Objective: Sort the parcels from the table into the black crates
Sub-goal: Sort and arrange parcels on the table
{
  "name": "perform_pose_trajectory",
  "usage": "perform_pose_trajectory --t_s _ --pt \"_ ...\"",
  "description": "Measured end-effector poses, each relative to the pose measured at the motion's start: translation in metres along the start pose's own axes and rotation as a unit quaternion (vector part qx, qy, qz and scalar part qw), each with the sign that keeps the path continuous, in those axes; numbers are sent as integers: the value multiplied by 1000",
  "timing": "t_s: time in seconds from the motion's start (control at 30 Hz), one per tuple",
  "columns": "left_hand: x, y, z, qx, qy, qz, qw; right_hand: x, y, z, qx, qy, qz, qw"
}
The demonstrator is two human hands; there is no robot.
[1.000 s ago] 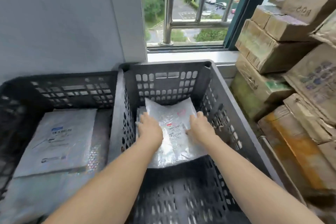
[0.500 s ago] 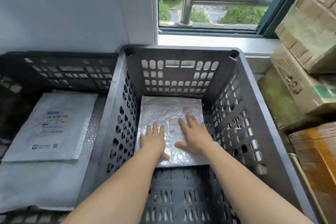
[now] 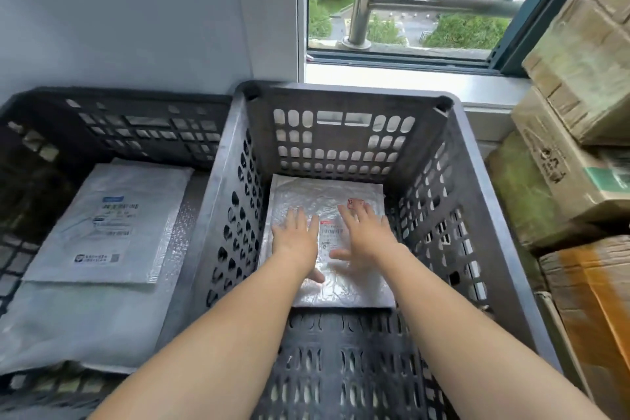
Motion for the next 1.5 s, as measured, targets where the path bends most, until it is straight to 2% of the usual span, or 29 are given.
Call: perform_pose_trajectory --t_s 0.23,0.43,0.63,0.87,1.2,1.37,1.5 --pt "-38 20 118 63 -138 -12 988 -23 14 114 -44 -108 11 993" --pt "-99 56 235 48 -293 -26 955 -62 40 218 -54 -229 -2 972" --pt "-199 147 266 52 -358 16 932 -110 131 282 -73 -302 8 950" --pt "-331 304 202 32 -357 90 929 -163 312 284 -77 -345 61 934" --pt "-493 538 52 -10 -343 225 912 -206 632 197 -48 -294 251 921" --pt "-535 620 -28 -48 -284 289 913 -207 738 149 -39 -264 317 910" --pt "-547 679 -82 -63 -245 333 908 -183 801 107 -38 -230 329 915"
Point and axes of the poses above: each hand's wrist, its own x-axis towards the middle knuckle, its own z-axis out of the back of the hand, y = z × x, the point moved 10 cm from there along x, towards the middle knuckle, and after that the axes turned 9 degrees about -y, right-handed, at the moved point
